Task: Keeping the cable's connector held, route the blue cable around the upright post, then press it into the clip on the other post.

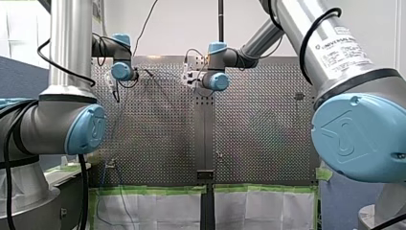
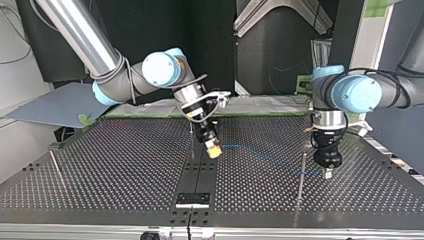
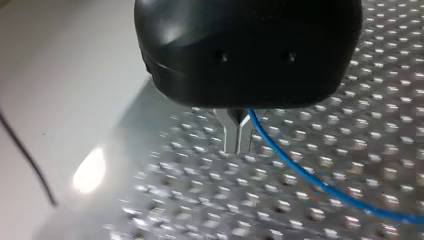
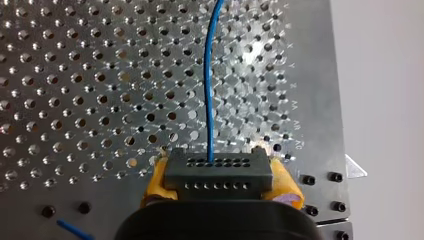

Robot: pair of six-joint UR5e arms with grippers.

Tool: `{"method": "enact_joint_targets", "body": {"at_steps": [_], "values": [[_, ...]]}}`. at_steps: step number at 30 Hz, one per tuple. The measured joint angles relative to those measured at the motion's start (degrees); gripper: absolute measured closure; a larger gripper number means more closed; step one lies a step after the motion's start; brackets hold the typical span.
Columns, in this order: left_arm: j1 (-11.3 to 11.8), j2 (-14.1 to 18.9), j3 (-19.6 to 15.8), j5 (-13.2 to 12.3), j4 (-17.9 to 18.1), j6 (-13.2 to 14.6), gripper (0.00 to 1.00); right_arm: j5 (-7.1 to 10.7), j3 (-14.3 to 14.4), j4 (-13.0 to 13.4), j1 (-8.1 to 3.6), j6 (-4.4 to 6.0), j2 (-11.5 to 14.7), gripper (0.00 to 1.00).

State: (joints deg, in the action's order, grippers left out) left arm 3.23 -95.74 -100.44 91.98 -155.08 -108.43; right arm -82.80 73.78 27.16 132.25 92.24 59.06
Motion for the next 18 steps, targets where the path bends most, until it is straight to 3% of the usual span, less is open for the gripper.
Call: {"method": "enact_joint_targets", "body": {"at_steps": [8, 15, 17, 18], "values": [[0.2, -3.9, 0.0, -2.5, 0.6, -0.4, 1.00, 0.08, -0.2, 0.1, -0.60, -0.08, -0.7, 1.00], [0.3, -4.5, 0.0, -2.3, 0.9, -1.1, 1.00, 0.12, -0.2, -0.3, -0.70, -0.73, -2.7, 1.00], [0.3, -4.5, 0.0, -1.9, 1.0, -1.2, 0.82, 0.06, -0.1, -0.4, -0.71, -0.97, -3.5, 1.00], [0.2, -4.5, 0.0, -1.8, 1.1, -1.2, 0.82, 0.01, -0.1, -0.4, -0.71, -1.11, -4.0, 1.00]]}}
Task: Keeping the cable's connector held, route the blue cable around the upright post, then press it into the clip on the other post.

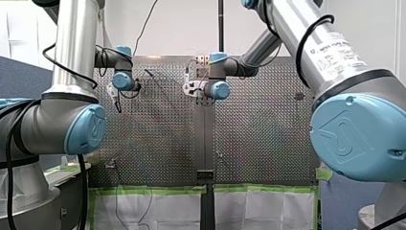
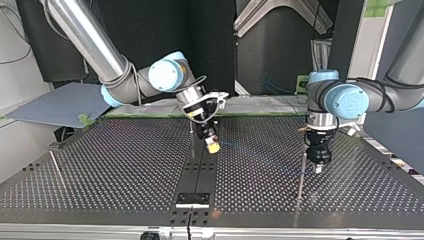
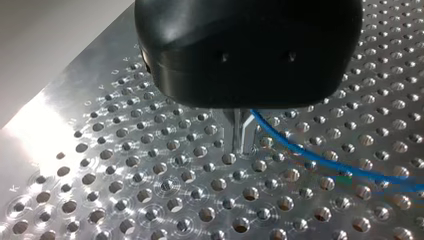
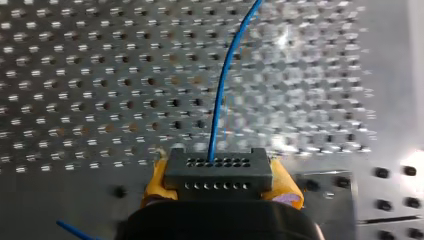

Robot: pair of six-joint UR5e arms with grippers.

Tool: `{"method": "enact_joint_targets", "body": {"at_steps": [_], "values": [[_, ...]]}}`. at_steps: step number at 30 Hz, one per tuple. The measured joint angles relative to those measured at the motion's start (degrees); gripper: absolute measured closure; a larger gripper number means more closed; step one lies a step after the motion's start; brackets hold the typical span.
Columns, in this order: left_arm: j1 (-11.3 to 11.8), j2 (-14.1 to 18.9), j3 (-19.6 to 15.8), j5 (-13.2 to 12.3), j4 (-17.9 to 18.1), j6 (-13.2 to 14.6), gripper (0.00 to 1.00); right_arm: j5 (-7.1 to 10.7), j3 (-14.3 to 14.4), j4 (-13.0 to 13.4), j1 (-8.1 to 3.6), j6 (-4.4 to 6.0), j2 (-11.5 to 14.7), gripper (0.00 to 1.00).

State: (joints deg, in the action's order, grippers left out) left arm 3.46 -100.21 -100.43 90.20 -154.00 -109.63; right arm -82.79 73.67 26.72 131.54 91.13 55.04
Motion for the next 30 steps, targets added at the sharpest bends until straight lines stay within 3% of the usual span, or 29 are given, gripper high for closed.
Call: {"method": "enact_joint_targets", "body": {"at_steps": [2, 3, 5, 12, 13, 14, 15, 17, 22, 30], "values": [[-0.1, 0.0, 0.0, 0.2, 0.0, -0.4, 0.62, -0.06, 0.0, 0.0, 0.01, -0.19, -0.9, 1.00], [-0.1, 0.0, 0.0, 0.3, 0.1, -0.6, 0.62, -0.10, 0.0, -0.1, 0.01, -0.34, -1.6, 1.00], [-0.3, 0.0, 0.0, 0.6, 0.1, -1.1, 0.50, -0.15, 0.0, -0.1, 0.01, -0.55, -2.5, 1.00], [-0.6, -0.9, 0.0, 2.4, -0.3, -1.7, 0.31, -0.22, 0.0, -0.1, -0.23, -0.90, -6.2, 1.00], [-0.6, -1.2, 0.0, 2.5, -0.4, -1.7, 0.26, -0.21, 0.0, -0.1, -0.24, -0.92, -6.6, 1.00], [-0.7, -1.6, 0.0, 2.5, -0.5, -1.7, 0.14, -0.20, 0.0, -0.1, -0.25, -0.95, -7.1, 1.00], [-0.8, -1.9, 0.0, 2.5, -0.5, -1.7, 0.14, -0.20, 0.1, -0.1, -0.25, -0.99, -7.8, 1.00], [-1.0, -2.3, 0.0, 2.5, -0.6, -1.7, 0.02, -0.20, 0.1, -0.1, -0.26, -1.09, -8.7, 1.00], [-1.2, -3.0, 0.0, 2.9, -0.8, -1.7, 0.06, -0.29, 0.6, -0.1, -0.26, -1.60, -10.1, 1.00], [-1.7, -6.1, 0.0, 1.3, -1.8, -1.7, 0.06, -0.74, 1.5, -0.1, -0.20, -2.47, -12.3, 1.00]]}}
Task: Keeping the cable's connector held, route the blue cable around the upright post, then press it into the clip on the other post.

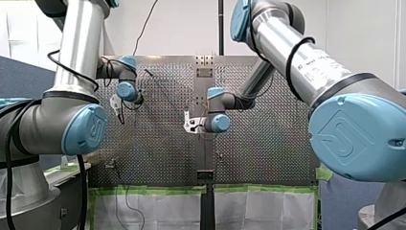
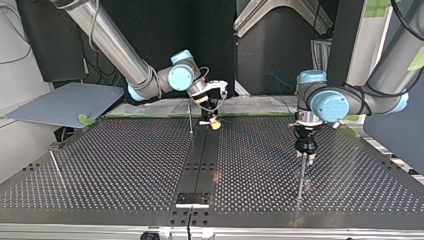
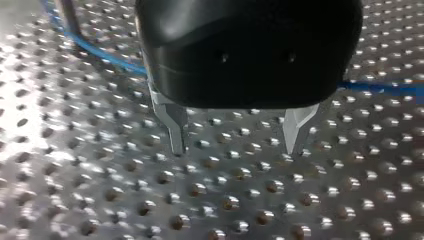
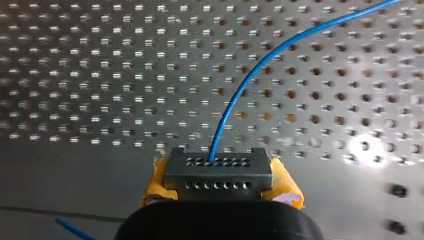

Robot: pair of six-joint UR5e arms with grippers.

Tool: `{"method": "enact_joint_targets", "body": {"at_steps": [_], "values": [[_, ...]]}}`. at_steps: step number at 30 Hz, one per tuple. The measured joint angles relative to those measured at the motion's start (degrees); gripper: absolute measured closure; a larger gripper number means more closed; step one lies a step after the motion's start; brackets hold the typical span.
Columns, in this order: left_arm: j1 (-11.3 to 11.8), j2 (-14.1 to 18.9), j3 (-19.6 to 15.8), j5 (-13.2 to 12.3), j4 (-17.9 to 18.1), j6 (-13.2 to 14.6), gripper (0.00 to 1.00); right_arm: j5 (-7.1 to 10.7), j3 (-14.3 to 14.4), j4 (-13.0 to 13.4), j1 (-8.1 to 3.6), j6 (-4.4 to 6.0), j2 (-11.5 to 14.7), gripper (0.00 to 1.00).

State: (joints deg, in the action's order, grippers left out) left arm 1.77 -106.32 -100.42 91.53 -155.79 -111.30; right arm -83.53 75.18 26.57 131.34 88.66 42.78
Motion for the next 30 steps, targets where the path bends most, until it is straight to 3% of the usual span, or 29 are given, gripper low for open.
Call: {"method": "enact_joint_targets", "body": {"at_steps": [5, 15, 20, 30], "values": [[-0.1, -0.5, 0.0, 0.0, 0.0, -0.1, 0.06, -1.06, 0.4, 0.0, 0.16, -0.38, -2.0, 1.00], [-0.1, -0.7, 0.0, 0.2, 0.2, -0.7, 0.06, -5.27, 0.5, 0.3, 0.26, -2.30, -6.9, 1.00], [-0.1, -1.2, 0.0, 0.1, 0.4, -0.9, 0.06, -6.28, 0.5, 1.2, 0.24, -2.53, -9.4, 1.00], [-0.1, -1.3, 0.0, -0.1, 0.4, -1.4, 0.06, -7.25, 0.5, 5.6, -0.13, -2.38, -14.7, 1.00]]}}
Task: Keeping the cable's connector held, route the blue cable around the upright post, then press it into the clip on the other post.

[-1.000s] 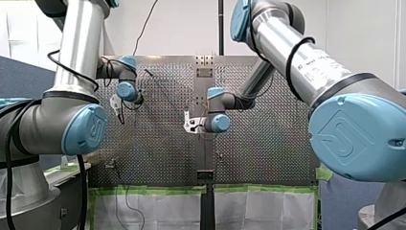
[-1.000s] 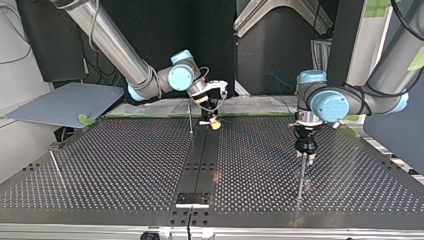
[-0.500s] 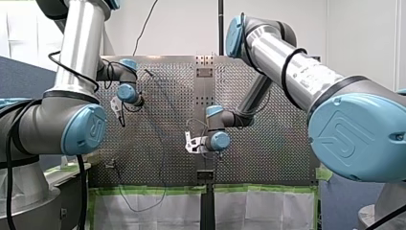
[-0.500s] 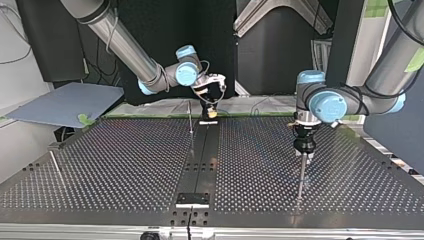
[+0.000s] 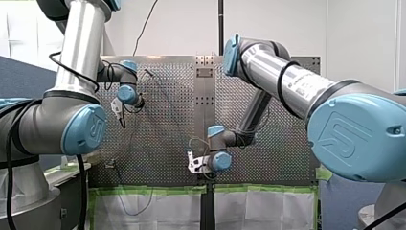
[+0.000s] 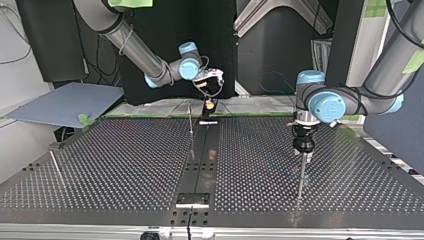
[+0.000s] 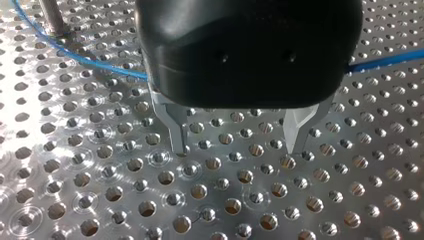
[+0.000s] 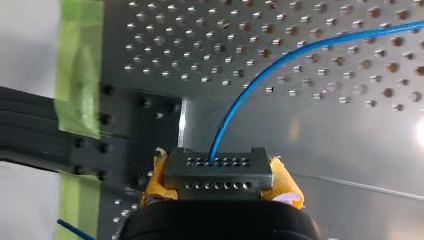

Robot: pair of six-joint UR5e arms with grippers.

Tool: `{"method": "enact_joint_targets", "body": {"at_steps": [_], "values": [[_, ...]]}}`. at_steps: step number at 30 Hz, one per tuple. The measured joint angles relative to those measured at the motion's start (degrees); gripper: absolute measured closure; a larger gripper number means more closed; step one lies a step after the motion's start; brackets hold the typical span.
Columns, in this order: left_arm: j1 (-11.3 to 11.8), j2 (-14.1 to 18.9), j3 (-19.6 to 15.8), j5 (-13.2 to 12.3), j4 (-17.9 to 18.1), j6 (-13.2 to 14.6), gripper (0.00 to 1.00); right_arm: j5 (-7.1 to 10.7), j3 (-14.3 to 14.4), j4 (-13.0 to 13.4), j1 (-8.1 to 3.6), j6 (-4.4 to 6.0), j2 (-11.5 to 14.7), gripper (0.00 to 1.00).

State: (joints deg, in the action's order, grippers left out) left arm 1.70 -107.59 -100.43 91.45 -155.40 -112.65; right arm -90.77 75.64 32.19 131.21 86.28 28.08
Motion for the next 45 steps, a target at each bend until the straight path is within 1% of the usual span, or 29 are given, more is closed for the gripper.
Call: {"method": "enact_joint_targets", "body": {"at_steps": [8, 13, 18, 27, 38, 45], "values": [[0.2, 0.0, 0.0, 0.2, 0.0, 0.0, 0.06, -0.47, 0.0, 3.6, -0.55, 0.68, -3.6, 1.00], [0.3, 0.1, 0.0, 0.2, 0.0, 0.0, 0.06, -0.70, -0.1, 5.9, -1.27, 1.60, -5.9, 1.00], [0.4, 0.0, 0.0, 0.2, 0.0, 0.0, 0.06, -0.80, 0.0, 8.5, -2.13, 1.75, -8.5, 1.00], [0.6, 0.1, 0.0, 0.3, -0.1, 0.0, 0.06, -0.89, -0.1, 12.2, -3.22, 1.93, -12.8, 1.00], [0.9, 0.1, 0.0, 0.3, -0.1, 0.0, 0.06, -0.88, -0.2, 13.4, -4.81, 1.96, -18.3, 1.00], [1.0, 0.1, 0.0, 0.3, -0.2, 0.0, 0.06, -0.84, -0.2, 14.7, -5.75, 2.10, -22.0, 1.00]]}}
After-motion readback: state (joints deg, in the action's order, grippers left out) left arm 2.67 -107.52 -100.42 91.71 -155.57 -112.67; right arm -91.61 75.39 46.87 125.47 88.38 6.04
